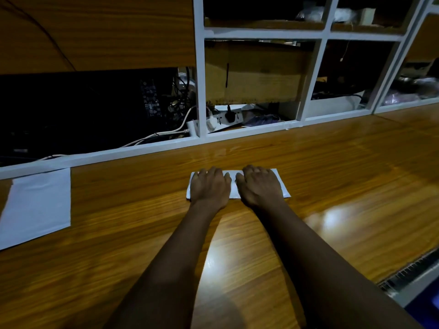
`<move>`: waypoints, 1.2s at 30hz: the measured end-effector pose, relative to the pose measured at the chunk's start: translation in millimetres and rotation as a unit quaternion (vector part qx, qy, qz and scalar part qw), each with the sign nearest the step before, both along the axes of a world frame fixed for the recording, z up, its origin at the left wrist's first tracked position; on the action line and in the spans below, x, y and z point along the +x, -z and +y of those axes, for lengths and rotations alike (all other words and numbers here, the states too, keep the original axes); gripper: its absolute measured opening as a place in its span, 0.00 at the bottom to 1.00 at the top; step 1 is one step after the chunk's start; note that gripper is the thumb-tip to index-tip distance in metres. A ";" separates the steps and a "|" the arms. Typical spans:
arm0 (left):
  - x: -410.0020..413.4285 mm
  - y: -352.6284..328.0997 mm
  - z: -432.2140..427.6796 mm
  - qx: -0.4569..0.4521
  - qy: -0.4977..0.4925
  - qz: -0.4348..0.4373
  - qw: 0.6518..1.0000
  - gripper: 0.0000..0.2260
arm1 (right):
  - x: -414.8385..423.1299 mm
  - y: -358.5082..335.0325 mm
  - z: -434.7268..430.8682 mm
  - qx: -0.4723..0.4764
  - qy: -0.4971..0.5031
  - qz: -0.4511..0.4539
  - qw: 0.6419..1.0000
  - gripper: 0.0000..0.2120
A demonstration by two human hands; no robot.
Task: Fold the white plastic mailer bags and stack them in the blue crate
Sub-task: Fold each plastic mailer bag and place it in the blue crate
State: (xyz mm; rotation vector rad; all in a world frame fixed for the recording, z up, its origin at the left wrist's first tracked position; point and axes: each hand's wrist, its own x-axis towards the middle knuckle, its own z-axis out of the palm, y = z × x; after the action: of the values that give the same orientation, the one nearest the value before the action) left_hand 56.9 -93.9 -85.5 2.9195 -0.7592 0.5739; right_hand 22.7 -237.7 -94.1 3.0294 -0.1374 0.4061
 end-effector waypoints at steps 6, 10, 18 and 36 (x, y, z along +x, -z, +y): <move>21.0 3.0 19.1 0.039 -0.026 0.098 0.994 0.23 | -2.8 7.9 -25.4 0.028 0.002 0.010 1.000 0.27; 14.9 -8.5 29.7 -0.016 -0.077 0.122 0.989 0.23 | -15.1 1.7 -51.1 0.068 0.058 0.020 0.996 0.35; -26.7 -14.6 64.3 -0.082 0.129 -0.021 0.988 0.15 | -73.9 -23.8 -47.5 0.190 -0.101 -0.129 0.968 0.17; -53.0 -49.9 13.2 -0.115 0.152 -0.190 0.963 0.05 | -84.0 -51.8 -37.9 0.055 -0.073 -0.174 0.981 0.21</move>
State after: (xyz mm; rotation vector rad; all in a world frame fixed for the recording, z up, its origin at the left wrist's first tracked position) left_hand 4.0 -80.7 -35.7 2.4423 -1.0717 1.1172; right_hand -61.3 -275.5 -42.3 3.0549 0.0436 0.9701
